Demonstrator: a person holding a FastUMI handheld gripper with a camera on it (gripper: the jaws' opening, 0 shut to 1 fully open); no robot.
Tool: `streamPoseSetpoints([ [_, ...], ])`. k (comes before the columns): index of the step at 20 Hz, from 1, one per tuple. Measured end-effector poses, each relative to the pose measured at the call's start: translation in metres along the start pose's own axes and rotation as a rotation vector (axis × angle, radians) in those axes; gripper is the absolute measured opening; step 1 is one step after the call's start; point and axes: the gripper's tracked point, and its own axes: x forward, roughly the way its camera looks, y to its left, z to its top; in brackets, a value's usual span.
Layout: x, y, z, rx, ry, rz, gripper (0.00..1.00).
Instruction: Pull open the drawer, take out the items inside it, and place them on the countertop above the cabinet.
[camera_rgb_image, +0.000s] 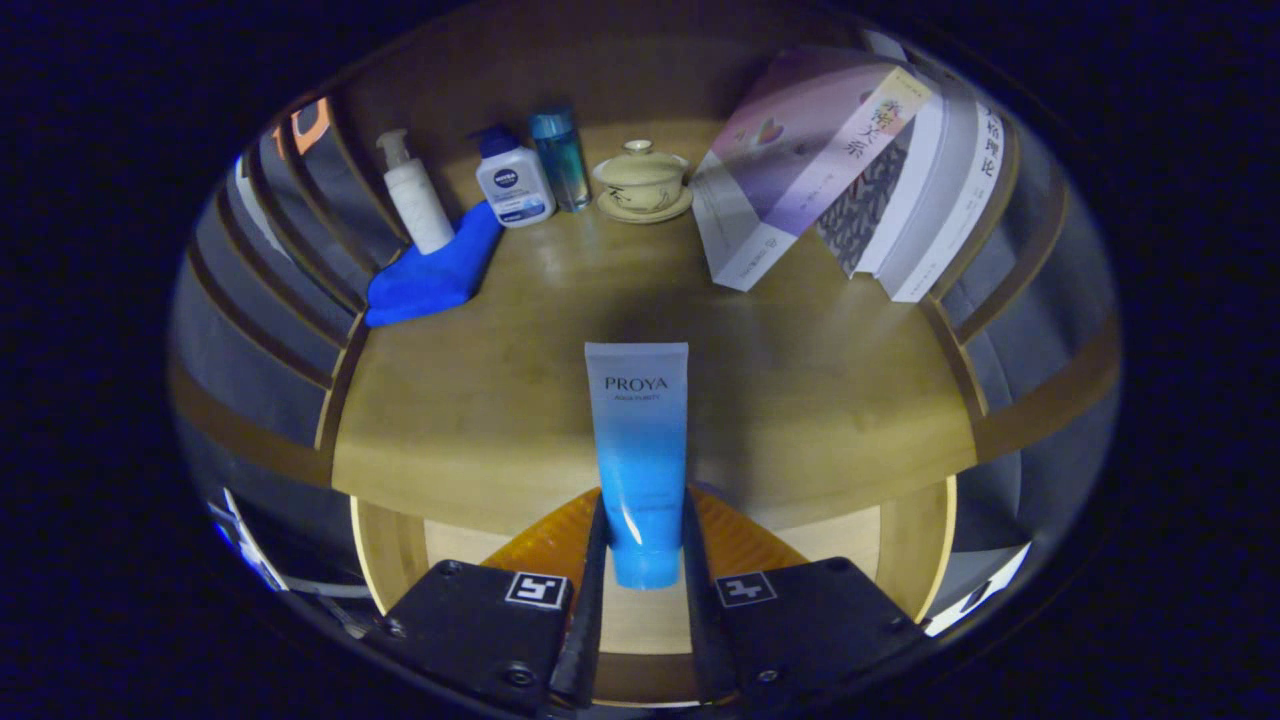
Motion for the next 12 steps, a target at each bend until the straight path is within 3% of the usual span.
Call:
streamPoseSetpoints([
  [9,0.016,0.002,0.01,-0.051,0.027,-0.036,0.41],
  [12,0.016,0.003,0.011,-0.037,0.018,-0.05,0.49],
])
